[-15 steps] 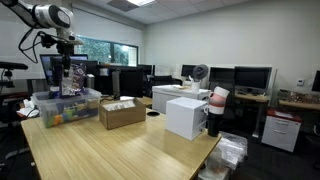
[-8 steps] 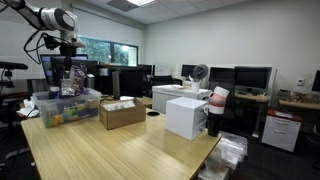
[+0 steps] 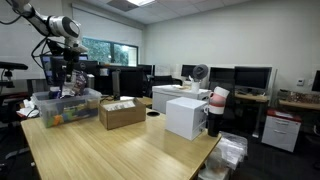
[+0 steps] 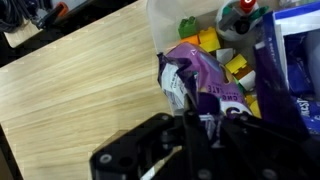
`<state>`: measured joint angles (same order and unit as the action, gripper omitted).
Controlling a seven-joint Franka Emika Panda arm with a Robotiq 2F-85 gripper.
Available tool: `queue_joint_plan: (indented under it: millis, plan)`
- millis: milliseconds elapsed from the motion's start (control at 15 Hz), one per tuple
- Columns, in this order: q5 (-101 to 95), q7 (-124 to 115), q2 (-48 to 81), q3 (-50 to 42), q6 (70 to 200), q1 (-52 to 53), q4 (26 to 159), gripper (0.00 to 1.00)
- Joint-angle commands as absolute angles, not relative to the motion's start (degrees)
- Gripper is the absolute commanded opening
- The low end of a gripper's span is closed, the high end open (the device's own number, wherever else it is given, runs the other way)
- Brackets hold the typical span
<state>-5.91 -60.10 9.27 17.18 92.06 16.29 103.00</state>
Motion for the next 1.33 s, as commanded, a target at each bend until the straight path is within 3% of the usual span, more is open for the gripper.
queue_joint_plan:
  millis: [0, 1267]
  plan:
    - [-7.1, -63.8, 14.1, 15.6, 88.3, 18.7, 97.9, 0.01]
    - [-6.0, -63.6, 19.8, 11.2, 87.7, 20.9, 96.8, 0.01]
